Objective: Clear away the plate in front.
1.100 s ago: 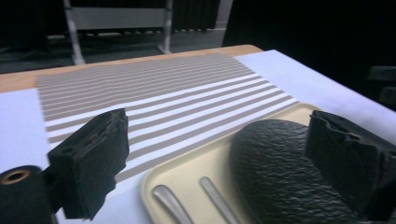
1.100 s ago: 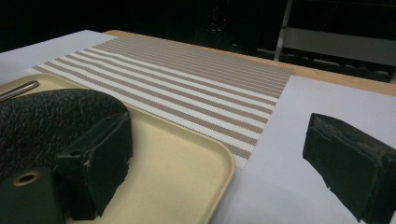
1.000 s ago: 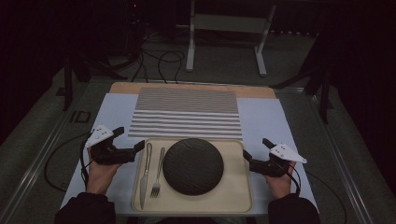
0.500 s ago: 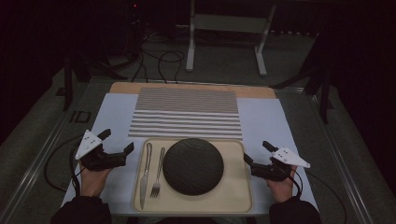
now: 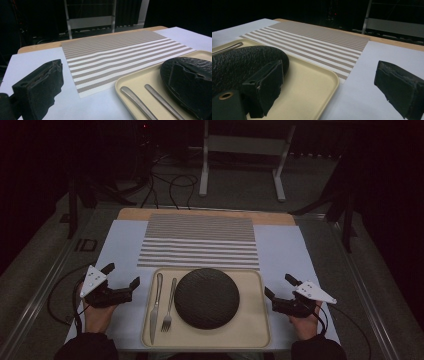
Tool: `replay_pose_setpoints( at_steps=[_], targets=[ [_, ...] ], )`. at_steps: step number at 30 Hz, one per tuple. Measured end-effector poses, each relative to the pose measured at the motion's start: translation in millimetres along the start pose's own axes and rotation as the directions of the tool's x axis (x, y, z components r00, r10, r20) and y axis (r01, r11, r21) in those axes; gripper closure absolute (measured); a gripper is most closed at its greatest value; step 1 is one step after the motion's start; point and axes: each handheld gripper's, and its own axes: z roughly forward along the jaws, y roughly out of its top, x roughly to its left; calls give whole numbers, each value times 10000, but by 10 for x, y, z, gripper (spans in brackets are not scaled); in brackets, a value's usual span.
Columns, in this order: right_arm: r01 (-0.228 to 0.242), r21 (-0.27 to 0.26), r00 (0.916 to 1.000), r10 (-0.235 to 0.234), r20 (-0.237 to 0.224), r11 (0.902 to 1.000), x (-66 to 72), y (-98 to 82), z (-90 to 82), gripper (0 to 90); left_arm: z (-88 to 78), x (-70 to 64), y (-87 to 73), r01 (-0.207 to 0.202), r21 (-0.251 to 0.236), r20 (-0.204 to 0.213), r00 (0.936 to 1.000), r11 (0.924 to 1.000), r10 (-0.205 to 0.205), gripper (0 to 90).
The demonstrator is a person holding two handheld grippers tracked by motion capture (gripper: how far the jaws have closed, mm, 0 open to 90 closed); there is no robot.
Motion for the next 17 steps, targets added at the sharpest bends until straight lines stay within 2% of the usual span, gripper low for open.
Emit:
replay_pose_setpoints(
  at_steps=[7,11,17],
  targets=[
    [39,78,10000,-39,33,10000,-2,-13,-13,89,29,27,-33,71,58,-97,9999,10000,-70,2],
    [67,97,10000,-67,7,9999,6,-22,-39,89,53,13,-39,-98,219,-91,9999,9997,100,1],
    [68,123,10000,-69,54,9999,7,-31,-56,89,73,9,-44,-120,286,-60,9999,9995,122,1]
  ],
)
